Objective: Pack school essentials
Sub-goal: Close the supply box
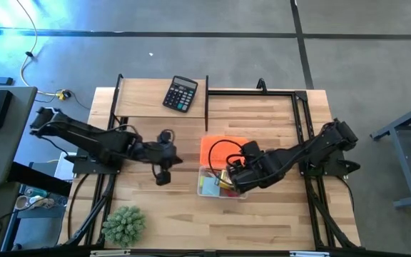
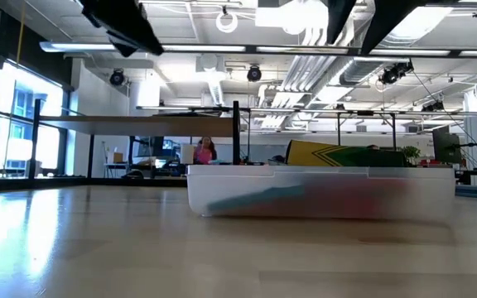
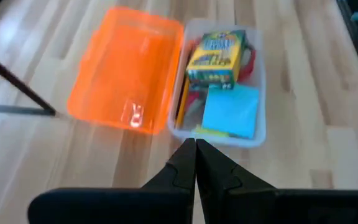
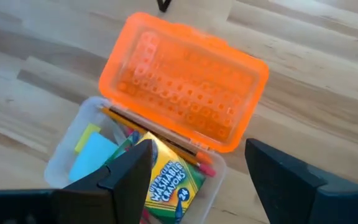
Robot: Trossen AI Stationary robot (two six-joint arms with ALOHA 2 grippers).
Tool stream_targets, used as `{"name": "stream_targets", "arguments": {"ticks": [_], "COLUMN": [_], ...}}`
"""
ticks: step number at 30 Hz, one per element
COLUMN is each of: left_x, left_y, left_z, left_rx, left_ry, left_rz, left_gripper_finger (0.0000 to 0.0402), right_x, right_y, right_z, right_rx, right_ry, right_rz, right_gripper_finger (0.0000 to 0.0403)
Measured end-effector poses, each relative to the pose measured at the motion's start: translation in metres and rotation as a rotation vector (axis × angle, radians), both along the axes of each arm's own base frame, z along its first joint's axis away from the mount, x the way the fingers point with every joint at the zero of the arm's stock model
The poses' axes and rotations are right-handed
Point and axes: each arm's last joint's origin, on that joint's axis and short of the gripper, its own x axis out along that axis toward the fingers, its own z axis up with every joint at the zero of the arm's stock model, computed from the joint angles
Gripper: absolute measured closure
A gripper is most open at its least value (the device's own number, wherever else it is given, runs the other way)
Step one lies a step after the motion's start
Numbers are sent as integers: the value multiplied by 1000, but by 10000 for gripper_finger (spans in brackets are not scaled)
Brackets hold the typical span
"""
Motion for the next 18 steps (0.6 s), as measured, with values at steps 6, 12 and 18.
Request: {"name": "stream_targets", "arguments": {"ticks": [6, 12, 18], "left_x": [-25, -50, -65], "left_y": [10, 25, 36], "left_z": [-8, -16, -12], "left_rx": [-65, -115, -129], "left_ry": [-143, -208, -288], "left_rz": [22, 54, 48], "left_gripper_finger": [401, 401, 401], "right_x": [-10, -24, -37], "right_y": [-6, -16, -28], "right_z": [8, 21, 36], "right_rx": [-12, -59, -101], "right_ry": [10, -1, -31], "right_rz": [-36, -67, -90], "right_gripper_finger": [155, 155, 155]}}
